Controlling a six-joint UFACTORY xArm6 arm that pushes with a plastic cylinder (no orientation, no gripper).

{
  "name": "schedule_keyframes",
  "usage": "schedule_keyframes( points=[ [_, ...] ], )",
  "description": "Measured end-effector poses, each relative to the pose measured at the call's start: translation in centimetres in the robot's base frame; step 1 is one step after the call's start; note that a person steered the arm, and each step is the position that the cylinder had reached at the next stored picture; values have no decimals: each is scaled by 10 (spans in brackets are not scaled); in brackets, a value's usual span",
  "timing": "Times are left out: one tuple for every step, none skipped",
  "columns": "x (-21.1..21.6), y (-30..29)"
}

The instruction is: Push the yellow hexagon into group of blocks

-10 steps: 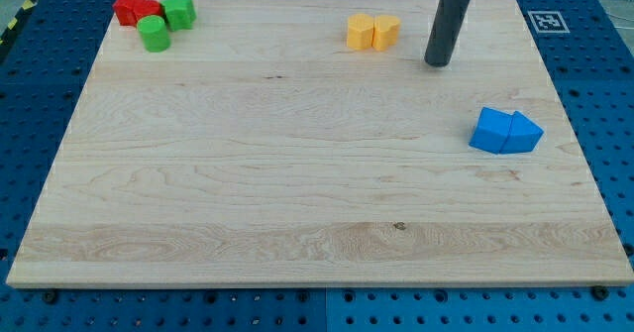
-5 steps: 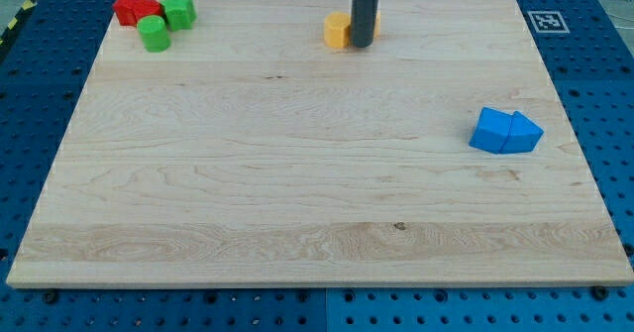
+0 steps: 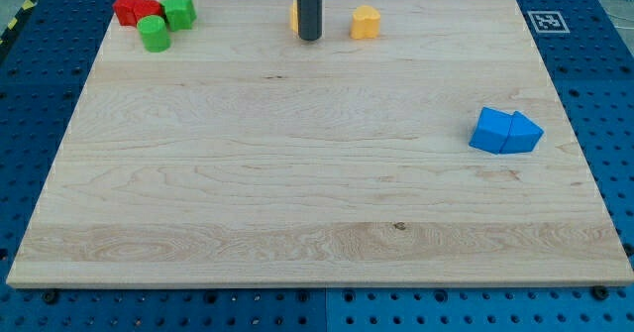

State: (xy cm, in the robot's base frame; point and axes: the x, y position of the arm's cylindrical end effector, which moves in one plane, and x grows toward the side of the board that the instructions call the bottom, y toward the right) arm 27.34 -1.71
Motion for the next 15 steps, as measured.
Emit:
schedule_keyframes(
  points=[
    [-11,-1],
    [-11,4],
    [-18,8],
    [-34,8],
    [-50,8],
    [-76,8],
    [-80,9],
    [-79,9],
    [-80,5],
    [-74,-12],
    [-73,-42],
    [-73,-77],
    [-75,-104],
    [-77,-125],
    [-78,-145]
  ],
)
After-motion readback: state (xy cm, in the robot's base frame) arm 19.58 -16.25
